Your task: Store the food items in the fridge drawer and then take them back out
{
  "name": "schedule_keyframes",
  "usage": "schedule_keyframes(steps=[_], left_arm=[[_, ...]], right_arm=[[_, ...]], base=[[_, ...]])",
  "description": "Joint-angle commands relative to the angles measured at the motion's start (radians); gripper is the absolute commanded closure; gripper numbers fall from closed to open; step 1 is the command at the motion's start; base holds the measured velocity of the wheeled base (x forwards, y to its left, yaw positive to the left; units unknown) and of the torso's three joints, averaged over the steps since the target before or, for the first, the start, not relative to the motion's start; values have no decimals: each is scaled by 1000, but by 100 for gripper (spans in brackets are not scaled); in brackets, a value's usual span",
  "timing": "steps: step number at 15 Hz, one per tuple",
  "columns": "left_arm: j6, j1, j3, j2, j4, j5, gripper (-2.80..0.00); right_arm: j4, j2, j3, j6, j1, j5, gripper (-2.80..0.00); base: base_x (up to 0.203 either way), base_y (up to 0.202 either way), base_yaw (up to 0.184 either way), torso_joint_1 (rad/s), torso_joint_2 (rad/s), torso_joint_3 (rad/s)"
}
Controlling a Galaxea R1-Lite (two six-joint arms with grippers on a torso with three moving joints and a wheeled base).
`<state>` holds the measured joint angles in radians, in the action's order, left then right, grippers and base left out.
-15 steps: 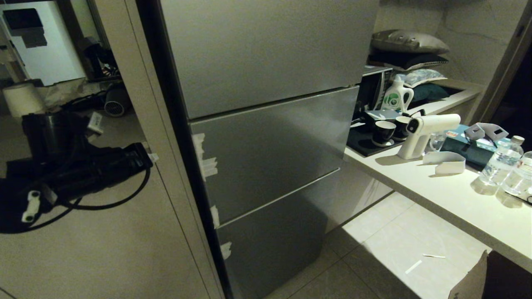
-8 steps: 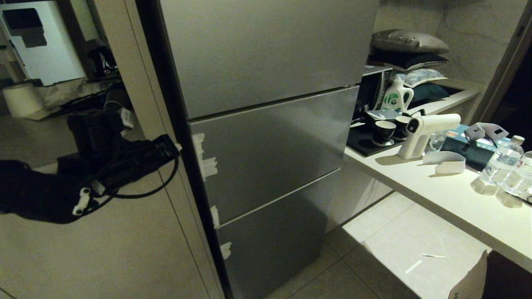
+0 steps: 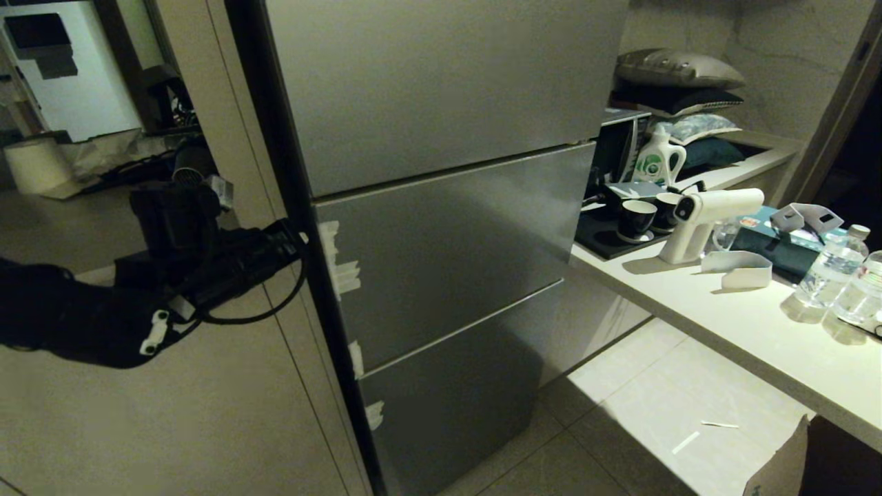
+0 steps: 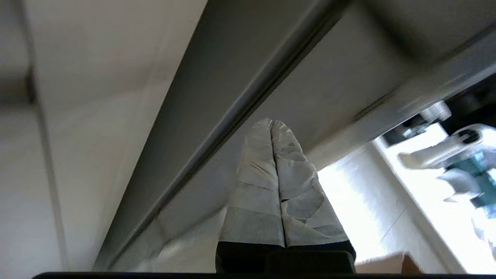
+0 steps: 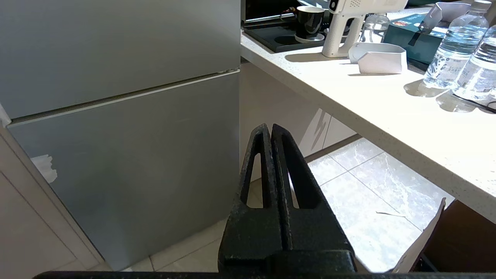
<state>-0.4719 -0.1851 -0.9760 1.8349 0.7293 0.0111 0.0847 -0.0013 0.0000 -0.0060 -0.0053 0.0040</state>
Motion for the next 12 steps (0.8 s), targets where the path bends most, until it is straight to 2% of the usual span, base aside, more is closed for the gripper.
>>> schedule_keyframes(steps=[1, 12], left_arm=[[3, -2, -1, 25, 80, 3, 0], [-7, -15, 21, 22, 101, -6, 0]], right_arm=[[1, 1, 31, 0, 0, 0, 0], [1, 1, 31, 0, 0, 0, 0]], base=[[0, 0, 0, 0, 0, 0], [0, 0, 0, 0, 0, 0]])
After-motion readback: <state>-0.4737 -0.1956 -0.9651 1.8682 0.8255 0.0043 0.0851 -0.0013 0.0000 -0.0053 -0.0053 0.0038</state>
